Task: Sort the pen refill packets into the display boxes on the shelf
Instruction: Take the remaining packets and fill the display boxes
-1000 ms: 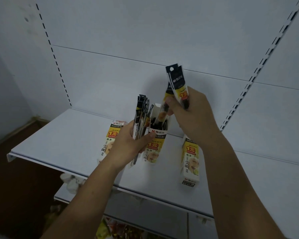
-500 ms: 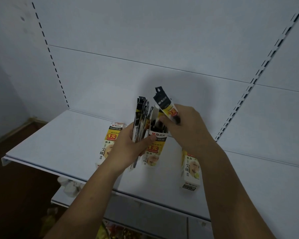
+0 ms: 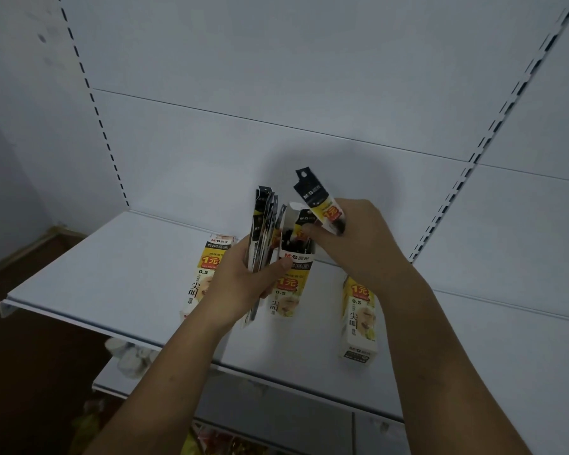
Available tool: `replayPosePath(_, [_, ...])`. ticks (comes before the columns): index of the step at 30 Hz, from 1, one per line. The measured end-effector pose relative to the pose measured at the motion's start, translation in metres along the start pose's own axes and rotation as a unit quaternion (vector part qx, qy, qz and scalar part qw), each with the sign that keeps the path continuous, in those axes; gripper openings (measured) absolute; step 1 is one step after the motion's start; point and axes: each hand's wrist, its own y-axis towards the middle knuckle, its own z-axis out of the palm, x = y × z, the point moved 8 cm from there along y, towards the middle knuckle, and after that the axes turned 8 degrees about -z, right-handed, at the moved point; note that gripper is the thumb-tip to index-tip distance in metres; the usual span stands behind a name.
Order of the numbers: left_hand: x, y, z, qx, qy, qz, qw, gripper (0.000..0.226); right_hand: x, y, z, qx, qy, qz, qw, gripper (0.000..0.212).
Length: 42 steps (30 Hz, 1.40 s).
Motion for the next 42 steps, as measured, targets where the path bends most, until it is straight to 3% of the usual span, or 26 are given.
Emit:
replayPosePath(4, [0.000,0.000,0.000,-0.004,0.009,0.003,1.000,0.008,-0.003,0.001,0.015,0.060,-0.072,-0.027,0.995,0.044])
replayPosePath(10, [0.001,0.001,0.002,-0.004,0.008,-0.001,1.000,0.011,-0.005,0.009,0.017,0.142,-0.101,-0.027,0.984,0.026])
replayPosePath(16, [0.001,0.000,0.002,0.000,0.000,-0.001,1.000,0.009,-0.010,0.014,0.016,0.128,-0.084,-0.011,0.988,0.023])
replayPosePath(25, [0.004,0.004,0.002,0.001,-0.002,-0.009,1.000,0.013,-0.014,0.025,0.033,0.187,-0.198,0.001,0.962,0.046])
replayPosePath(29, [0.004,0.004,0.002,0.003,0.004,-0.011,1.000,0.013,-0.024,0.029,0.037,0.204,-0.204,0.027,0.957,0.039])
replayPosePath(32, [0.002,0.004,0.002,0.005,0.001,-0.011,1.000,0.011,-0.025,0.029,0.035,0.203,-0.166,0.009,0.965,0.028])
replayPosePath(36, [0.001,0.005,0.002,0.005,-0.007,-0.009,1.000,0.009,-0.018,0.022,0.018,0.170,-0.036,-0.001,0.985,0.013])
replayPosePath(39, [0.000,0.004,0.003,0.009,-0.008,-0.009,1.000,0.009,-0.014,0.017,0.000,0.072,0.022,0.019,0.997,0.022])
replayPosePath(42, [-0.002,0.003,0.004,0.010,-0.003,-0.008,1.000,0.010,-0.017,0.005,-0.003,0.028,0.105,0.055,0.993,0.025])
